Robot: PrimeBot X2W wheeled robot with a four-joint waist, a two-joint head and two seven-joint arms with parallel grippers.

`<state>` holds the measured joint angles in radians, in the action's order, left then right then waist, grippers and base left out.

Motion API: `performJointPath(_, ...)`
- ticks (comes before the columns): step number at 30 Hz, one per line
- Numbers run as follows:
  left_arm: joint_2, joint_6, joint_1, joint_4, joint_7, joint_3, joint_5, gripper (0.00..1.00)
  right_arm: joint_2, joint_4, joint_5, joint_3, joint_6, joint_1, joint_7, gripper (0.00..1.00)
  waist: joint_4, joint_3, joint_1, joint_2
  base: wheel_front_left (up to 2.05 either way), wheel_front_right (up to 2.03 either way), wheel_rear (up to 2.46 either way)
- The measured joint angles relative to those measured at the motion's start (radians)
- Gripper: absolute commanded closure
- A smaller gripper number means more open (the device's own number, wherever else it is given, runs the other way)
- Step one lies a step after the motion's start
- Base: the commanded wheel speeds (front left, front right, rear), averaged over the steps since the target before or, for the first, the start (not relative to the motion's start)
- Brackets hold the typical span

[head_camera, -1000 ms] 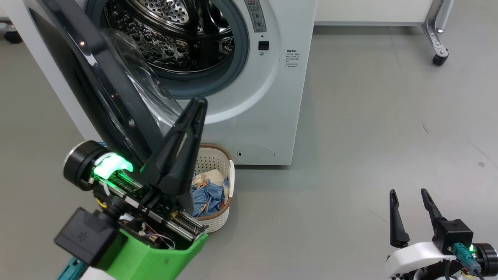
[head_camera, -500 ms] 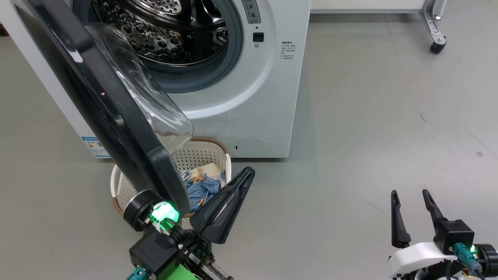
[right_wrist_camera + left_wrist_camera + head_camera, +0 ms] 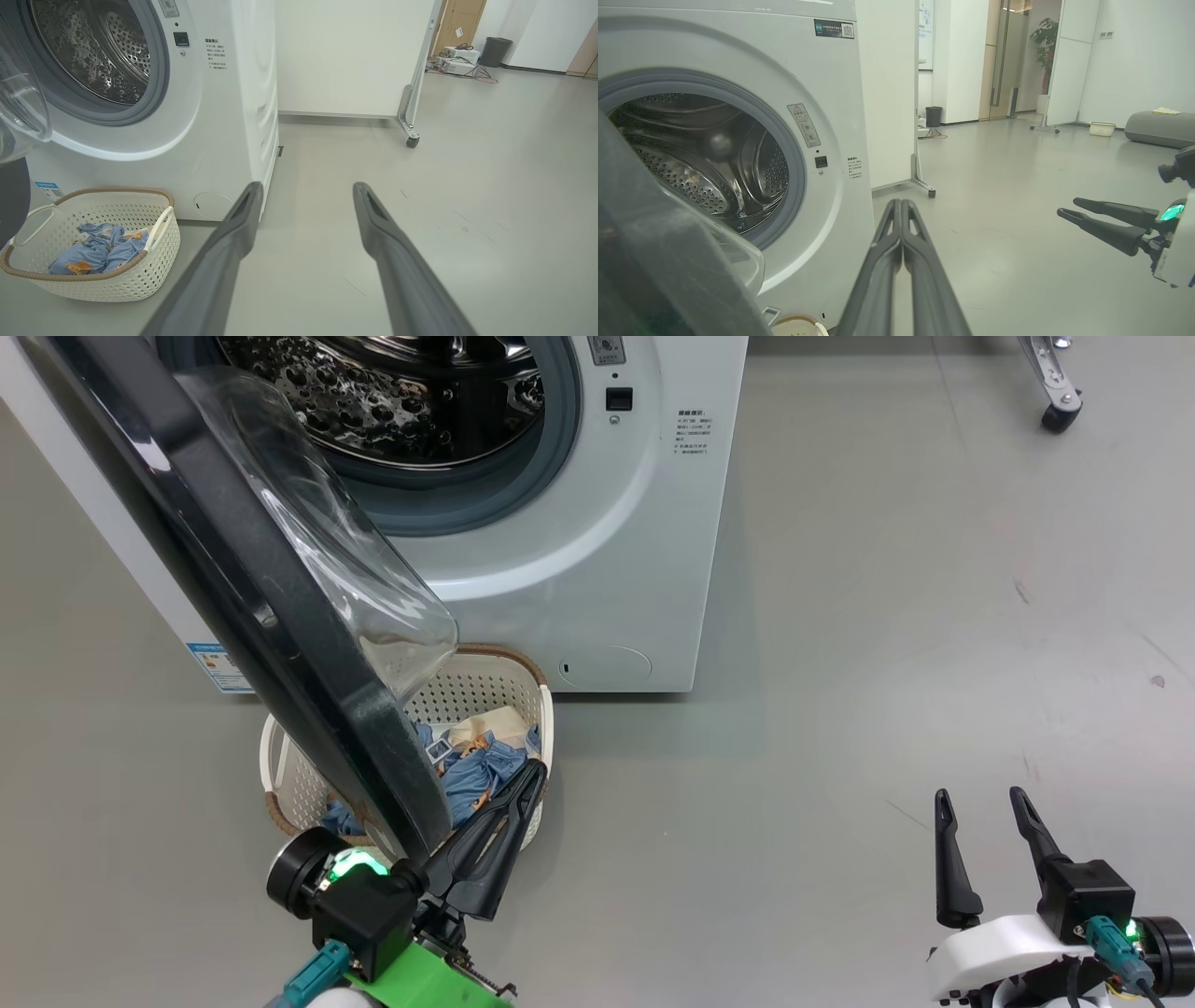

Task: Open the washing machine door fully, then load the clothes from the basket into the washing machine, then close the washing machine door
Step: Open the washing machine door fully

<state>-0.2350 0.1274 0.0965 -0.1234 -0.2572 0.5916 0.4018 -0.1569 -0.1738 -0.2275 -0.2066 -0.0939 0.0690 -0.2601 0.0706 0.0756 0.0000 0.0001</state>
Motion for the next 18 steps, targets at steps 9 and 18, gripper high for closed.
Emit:
performJointPath(9, 0.027, 0.0, 0.008, 0.048, 0.0, -0.014, 0.018, 1.0, 0.003, -0.001, 0.002, -0.001, 0.005, -0.017, 0.0, 0.0, -0.004, 0.03, 0.0, 0.0, 0.0, 0.0, 0.0)
performJointPath(18, 0.034, 0.0, 0.053, 0.089, 0.0, -0.048, 0.031, 1.0, 0.008, -0.008, 0.01, 0.003, 0.005, -0.023, 0.0, 0.0, -0.012, 0.045, 0.0001, 0.0, 0.0, 0.0, 0.0)
